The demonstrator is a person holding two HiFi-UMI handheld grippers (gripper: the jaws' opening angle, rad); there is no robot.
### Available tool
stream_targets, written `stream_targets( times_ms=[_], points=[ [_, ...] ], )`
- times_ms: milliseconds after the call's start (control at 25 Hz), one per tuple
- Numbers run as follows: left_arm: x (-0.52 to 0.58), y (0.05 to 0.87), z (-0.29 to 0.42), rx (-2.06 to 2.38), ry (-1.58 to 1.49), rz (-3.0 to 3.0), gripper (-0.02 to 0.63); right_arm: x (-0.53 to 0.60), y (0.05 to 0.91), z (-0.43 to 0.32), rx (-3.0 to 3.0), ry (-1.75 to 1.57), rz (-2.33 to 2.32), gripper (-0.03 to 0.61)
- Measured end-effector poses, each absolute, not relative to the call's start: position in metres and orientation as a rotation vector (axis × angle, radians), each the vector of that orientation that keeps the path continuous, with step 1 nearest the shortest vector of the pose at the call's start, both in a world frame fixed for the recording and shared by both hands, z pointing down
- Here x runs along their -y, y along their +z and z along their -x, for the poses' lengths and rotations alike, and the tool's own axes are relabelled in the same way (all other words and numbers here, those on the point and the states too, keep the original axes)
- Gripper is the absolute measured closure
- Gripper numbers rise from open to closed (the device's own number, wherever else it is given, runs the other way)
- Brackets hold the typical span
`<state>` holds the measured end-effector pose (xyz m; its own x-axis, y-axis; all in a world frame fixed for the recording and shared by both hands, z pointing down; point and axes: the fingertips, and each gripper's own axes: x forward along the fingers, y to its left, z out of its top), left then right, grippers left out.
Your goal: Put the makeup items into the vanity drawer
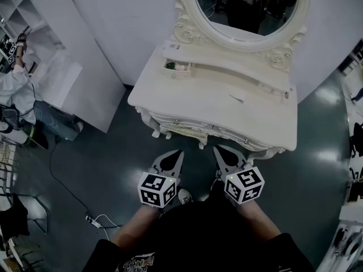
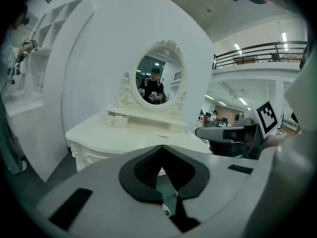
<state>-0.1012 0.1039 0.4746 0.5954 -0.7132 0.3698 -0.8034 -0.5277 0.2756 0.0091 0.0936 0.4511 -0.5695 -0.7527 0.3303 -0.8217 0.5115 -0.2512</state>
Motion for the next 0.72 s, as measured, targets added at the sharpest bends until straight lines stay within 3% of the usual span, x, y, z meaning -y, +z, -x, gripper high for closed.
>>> stream_targets(
  times_ms=[720],
  points=[
    [-0.078, 0.477, 0.077, 1.176, 0.314, -2.415, 0.606, -0.072, 0.455, -0.045, 2.528, 0.592, -1.426, 0.551]
  ],
)
